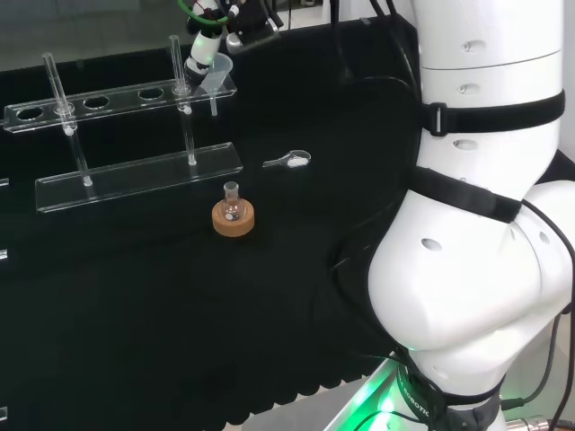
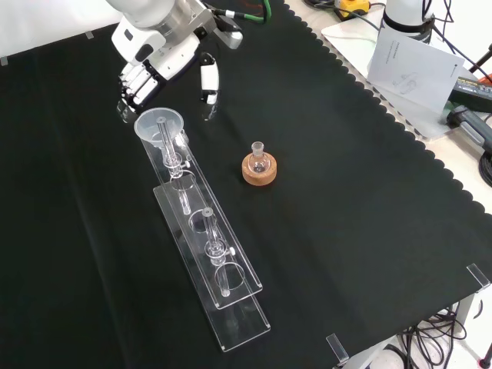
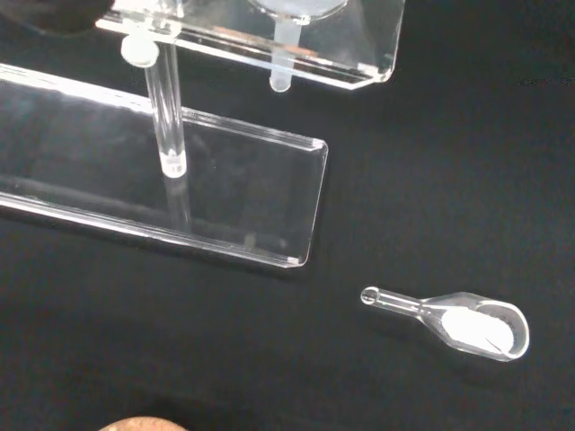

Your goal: Pick up the funnel from the transparent funnel stand.

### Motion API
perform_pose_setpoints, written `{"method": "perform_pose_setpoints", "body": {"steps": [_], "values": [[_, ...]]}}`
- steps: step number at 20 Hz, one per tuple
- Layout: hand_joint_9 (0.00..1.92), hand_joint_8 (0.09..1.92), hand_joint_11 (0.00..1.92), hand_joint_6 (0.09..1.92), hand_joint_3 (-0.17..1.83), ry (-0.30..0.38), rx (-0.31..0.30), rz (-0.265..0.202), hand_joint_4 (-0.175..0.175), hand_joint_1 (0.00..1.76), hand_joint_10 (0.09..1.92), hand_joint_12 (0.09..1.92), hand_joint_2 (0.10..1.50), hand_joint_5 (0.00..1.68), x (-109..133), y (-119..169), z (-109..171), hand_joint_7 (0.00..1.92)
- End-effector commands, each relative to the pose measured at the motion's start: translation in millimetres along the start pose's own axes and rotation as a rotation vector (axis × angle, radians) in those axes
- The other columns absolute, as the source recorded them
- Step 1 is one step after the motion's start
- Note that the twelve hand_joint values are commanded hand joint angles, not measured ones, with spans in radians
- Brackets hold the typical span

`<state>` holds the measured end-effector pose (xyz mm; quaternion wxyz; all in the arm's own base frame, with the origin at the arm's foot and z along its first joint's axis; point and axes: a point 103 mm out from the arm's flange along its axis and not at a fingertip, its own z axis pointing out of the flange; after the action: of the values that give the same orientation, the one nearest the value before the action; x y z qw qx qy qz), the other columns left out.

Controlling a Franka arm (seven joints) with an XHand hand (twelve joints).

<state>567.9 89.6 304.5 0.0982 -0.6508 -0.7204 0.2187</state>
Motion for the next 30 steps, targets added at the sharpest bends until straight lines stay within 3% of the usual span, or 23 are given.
{"method": "perform_pose_setpoints", "body": {"steps": [1, 11, 22, 30], "values": [[0.04, 0.29, 0.14, 0.09, 0.28, 0.003, 0.025, -0.006, -0.021, 0.66, 0.83, 1.54, 0.71, 0.0, -3, 13, 7, 0.0], [0.05, 0.29, 0.15, 0.09, 0.3, 0.031, 0.057, -0.04, -0.021, 0.65, 0.85, 1.54, 0.7, 0.0, -4, 27, 17, 0.0], [0.11, 0.43, 0.16, 0.09, 0.35, 0.005, 0.075, -0.042, -0.022, 0.63, 0.85, 1.54, 0.68, 0.05, 0, 35, 25, 0.0], [0.26, 0.68, 0.21, 0.09, 0.41, -0.015, 0.017, -0.034, -0.028, 0.67, 0.8, 1.51, 0.67, 0.19, -2, 38, 26, 0.04]]}}
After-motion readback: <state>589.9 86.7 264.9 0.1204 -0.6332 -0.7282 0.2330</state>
